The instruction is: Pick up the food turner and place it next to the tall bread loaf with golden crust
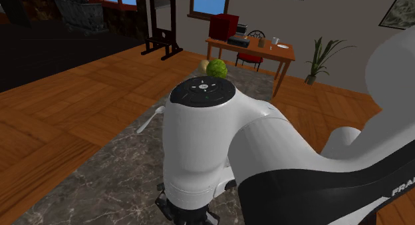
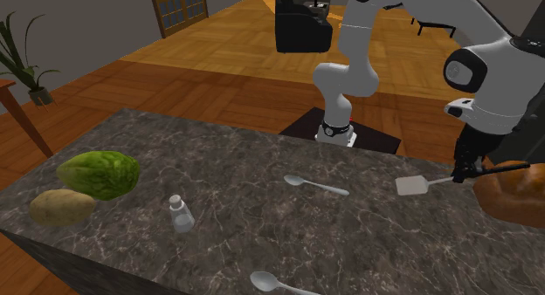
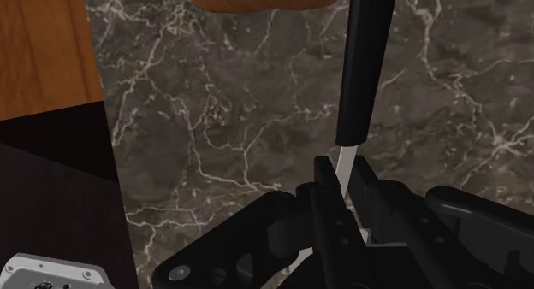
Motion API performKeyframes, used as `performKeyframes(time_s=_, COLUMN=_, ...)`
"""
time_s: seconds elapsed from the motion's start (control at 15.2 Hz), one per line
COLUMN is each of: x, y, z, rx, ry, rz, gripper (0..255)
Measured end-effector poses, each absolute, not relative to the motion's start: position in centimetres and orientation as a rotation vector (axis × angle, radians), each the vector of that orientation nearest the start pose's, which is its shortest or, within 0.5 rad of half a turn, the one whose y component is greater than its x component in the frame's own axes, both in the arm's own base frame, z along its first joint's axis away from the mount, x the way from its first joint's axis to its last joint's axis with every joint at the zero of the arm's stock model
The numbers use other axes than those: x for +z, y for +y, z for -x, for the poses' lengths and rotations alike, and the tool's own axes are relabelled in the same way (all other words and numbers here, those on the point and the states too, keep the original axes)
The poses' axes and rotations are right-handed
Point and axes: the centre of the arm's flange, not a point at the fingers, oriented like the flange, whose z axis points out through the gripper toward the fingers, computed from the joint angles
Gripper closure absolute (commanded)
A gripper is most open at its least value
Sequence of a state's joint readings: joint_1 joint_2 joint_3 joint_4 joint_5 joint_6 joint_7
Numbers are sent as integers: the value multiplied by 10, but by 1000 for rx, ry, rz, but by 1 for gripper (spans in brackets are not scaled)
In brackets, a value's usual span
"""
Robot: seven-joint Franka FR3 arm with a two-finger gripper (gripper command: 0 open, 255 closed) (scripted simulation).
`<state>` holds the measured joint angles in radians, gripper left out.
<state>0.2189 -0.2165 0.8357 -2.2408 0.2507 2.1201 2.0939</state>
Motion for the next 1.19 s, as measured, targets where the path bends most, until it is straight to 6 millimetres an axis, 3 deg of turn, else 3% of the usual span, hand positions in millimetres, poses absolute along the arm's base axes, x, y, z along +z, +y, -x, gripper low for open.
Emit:
performKeyframes(time_s=0.92, x=362, y=449, z=-229, rx=85, ry=1716, rz=2574, gripper=255)
performKeyframes(time_s=1.19, x=355, y=449, z=-229, rx=84, ry=1715, rz=2573, gripper=255)
